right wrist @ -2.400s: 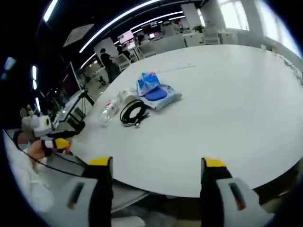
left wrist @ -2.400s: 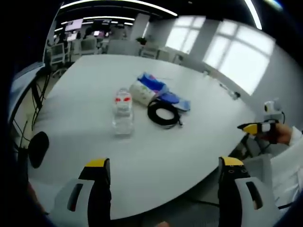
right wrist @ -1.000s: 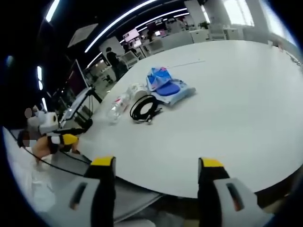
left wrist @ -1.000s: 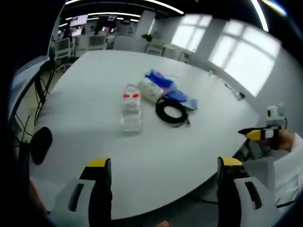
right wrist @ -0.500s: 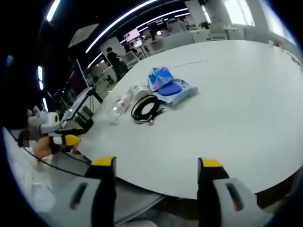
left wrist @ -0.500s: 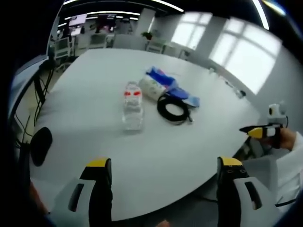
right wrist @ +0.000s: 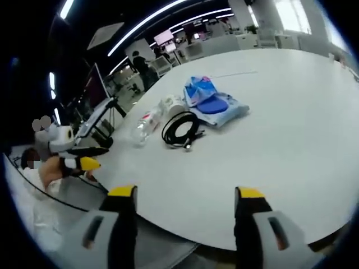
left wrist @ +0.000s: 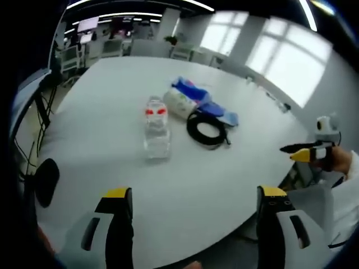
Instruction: Arrange the tabletop items into an orderly group along one side of the table until the central work area is clear of visible clutter.
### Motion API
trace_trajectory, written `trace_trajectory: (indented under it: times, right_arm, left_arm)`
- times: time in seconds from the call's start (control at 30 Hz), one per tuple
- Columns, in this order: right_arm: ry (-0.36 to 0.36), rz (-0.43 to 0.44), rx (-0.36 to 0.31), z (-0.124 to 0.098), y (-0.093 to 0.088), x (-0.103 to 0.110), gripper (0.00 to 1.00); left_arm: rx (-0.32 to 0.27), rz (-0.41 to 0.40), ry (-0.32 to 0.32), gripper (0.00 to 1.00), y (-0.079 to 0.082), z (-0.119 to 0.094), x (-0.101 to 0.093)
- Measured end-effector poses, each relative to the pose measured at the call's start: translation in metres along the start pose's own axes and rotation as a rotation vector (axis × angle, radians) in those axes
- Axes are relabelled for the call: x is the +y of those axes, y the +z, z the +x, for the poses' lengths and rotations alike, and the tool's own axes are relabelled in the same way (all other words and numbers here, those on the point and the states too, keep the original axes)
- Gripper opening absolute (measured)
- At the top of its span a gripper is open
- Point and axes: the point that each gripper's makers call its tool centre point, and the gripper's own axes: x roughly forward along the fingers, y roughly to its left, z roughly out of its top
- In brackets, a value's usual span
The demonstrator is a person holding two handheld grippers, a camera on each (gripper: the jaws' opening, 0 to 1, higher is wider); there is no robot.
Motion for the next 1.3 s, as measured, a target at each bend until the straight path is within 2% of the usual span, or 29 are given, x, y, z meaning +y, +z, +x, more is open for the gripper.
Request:
trace_trajectory:
  times: [0.3, 0.53, 0.97, 1.3]
  right_arm:
    - [0.016, -0.030, 0.000, 0.024, 0.027, 0.000, 0.71]
    - [0.029, -0.063, 0.016, 0.038, 0.039, 0.004, 0.71]
    - [0.055, -0.072, 0.041, 0.054, 0.049, 0.010, 0.71]
    - [0.063, -0.064, 0.056, 0.059, 0.046, 0.014, 0.71]
  left_arm:
    - [0.004, 0.000, -0.001, 0.89, 0.012, 0.007, 0.009]
    - [0.008, 0.010, 0.005, 0.89, 0.023, 0.010, 0.019]
    - [0.030, 0.019, 0.015, 0.89, 0.040, 0.018, 0.036]
    - [0.041, 0.014, 0.022, 0.89, 0.051, 0.025, 0.044]
